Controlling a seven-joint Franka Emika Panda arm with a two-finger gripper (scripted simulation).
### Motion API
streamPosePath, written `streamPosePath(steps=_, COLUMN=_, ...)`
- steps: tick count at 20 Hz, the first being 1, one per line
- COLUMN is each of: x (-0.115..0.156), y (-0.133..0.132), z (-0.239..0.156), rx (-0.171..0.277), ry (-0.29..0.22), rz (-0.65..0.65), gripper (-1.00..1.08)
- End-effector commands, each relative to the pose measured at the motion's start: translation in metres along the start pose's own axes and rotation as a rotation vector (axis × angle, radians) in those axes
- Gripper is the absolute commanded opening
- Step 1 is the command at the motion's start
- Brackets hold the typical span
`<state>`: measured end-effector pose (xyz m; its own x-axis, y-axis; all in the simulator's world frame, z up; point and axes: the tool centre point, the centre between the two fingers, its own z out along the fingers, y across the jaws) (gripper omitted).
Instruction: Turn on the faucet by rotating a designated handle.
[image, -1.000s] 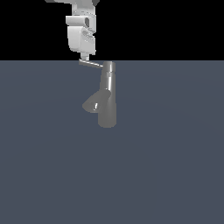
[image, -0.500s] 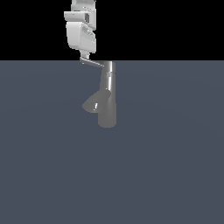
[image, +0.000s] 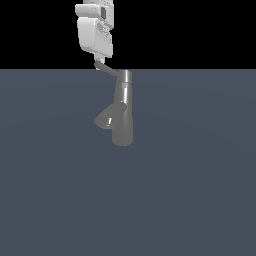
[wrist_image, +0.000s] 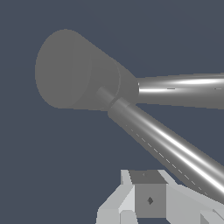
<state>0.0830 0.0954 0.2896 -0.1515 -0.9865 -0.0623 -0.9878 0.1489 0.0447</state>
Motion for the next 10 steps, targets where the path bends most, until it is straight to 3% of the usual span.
streamPosePath(steps=1, x=0.005, y=0.009, z=0.0, rx=-0.012, ry=0.002, rz=-0.002, gripper=-1.0)
streamPosePath(steps=10, x=0.021, y=0.033, z=-0.008, rx=-0.018, ry=0.002, rz=-0.007, gripper=-1.0)
